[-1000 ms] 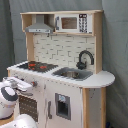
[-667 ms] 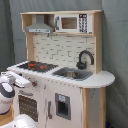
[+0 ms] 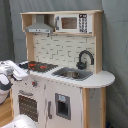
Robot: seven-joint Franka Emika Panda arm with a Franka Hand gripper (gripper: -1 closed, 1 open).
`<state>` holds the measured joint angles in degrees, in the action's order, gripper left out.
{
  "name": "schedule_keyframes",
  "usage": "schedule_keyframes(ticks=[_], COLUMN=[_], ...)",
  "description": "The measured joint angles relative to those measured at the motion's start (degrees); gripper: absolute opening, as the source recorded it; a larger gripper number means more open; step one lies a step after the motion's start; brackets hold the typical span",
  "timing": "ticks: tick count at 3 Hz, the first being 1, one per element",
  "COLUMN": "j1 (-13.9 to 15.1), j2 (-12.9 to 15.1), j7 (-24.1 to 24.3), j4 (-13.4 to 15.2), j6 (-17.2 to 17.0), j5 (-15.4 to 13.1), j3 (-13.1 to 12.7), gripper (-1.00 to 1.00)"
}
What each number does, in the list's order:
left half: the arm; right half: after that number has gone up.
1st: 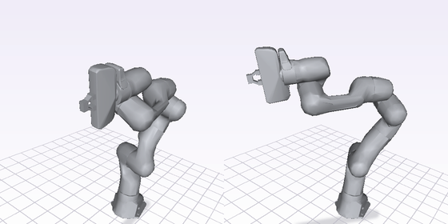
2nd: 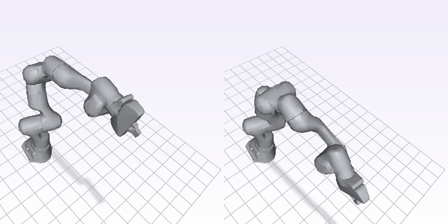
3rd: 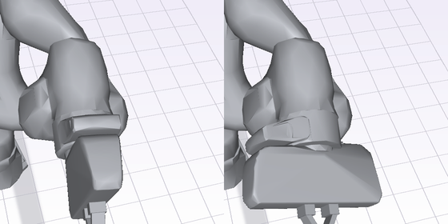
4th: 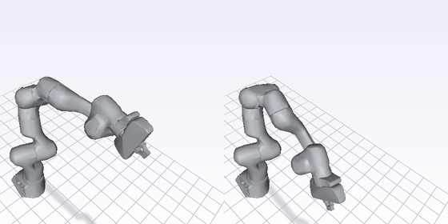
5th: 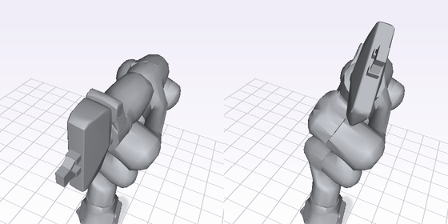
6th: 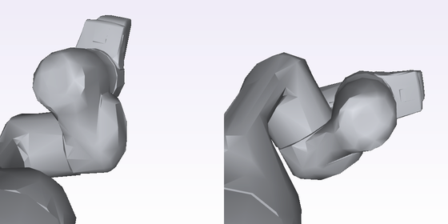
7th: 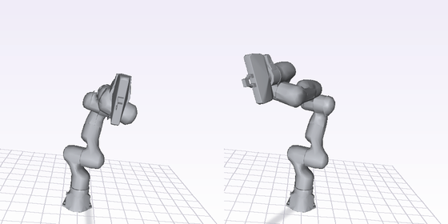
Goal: Play with the kitchen
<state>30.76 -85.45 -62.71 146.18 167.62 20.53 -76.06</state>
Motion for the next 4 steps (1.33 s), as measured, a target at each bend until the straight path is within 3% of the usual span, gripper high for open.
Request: schedule_keyframes(ticks=[1,2,4], j1=[0.6,2.1,7.7], j2=[0.0,0.0,0.5], j7=[0.3,1.8,7.4], j4=[-2.0,-4.6,-11.4], j6=[-4.7,-9.3,-17.4], j5=[0.0,-0.1,-0.1], j3=[4.4,6.8,8.4], gripper=[1.00,1.00,1.00])
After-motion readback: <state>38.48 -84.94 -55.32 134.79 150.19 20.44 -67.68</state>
